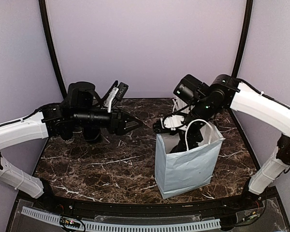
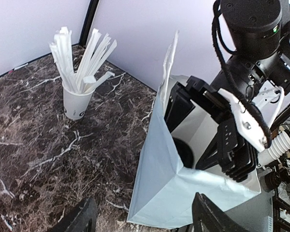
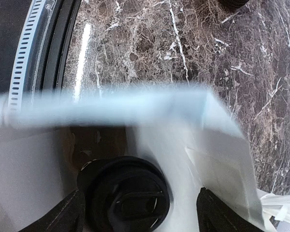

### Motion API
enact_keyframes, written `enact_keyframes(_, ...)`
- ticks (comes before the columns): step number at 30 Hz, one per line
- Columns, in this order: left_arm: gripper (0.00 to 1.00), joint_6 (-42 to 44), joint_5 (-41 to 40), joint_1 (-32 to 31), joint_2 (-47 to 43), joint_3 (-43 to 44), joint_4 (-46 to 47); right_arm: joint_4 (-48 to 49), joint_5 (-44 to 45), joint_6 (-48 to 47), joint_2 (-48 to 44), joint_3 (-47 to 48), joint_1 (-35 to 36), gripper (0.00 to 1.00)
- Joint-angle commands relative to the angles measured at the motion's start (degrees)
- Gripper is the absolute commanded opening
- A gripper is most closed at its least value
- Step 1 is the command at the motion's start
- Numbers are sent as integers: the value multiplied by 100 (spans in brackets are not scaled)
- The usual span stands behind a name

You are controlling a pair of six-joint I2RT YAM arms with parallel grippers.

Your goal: Pack the takeout coffee

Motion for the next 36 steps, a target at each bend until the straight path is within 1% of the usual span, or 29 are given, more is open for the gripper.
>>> enact_keyframes(1,70,182,311,-136,222,551,-348,44,74,-55,-213,97,37,81)
enact_keyframes(7,70,357,240,-445,800,1040,-548,9,177,-75,-267,134,36,78)
enact_keyframes(10,70,398,215,-569,1029,1210,-575,-67,195,-182,-375,436,36,78)
enact_keyframes(13,69,379,19,-650,1214,1427,-585,-96,180,-318,-549,783,37,78)
enact_keyframes(17,67,380,-86,-653,1577,1807,-685,9,284,-510,-891,909,39,78)
enact_keyframes(23,64,639,-92,-655,2026,2264,-882,140,751,-540,-1305,978,39,77)
enact_keyframes(26,61,878,169,-660,2287,2609,-1099,285,1214,-477,-1492,1063,39,76)
enact_keyframes(29,54,1123,343,-692,2504,2867,-1358,442,1800,-445,-1670,1130,-33,75)
enact_keyframes(32,46,1335,384,-729,2690,3203,-1644,577,2092,-419,-1834,1235,-294,73)
enact_keyframes(33,40,1447,388,-732,2774,3270,-1795,610,2141,-403,-1882,1284,-400,72)
enact_keyframes(34,37,1509,391,-745,2809,3394,-1880,652,2162,-378,-1927,1306,-532,71)
enact_keyframes(35,29,1615,387,-749,2866,3449,-2027,702,2187,-352,-1979,1330,-684,70)
enact_keyframes(36,24,1664,378,-765,2876,3520,-2080,781,2216,-332,-2028,1316,-829,69)
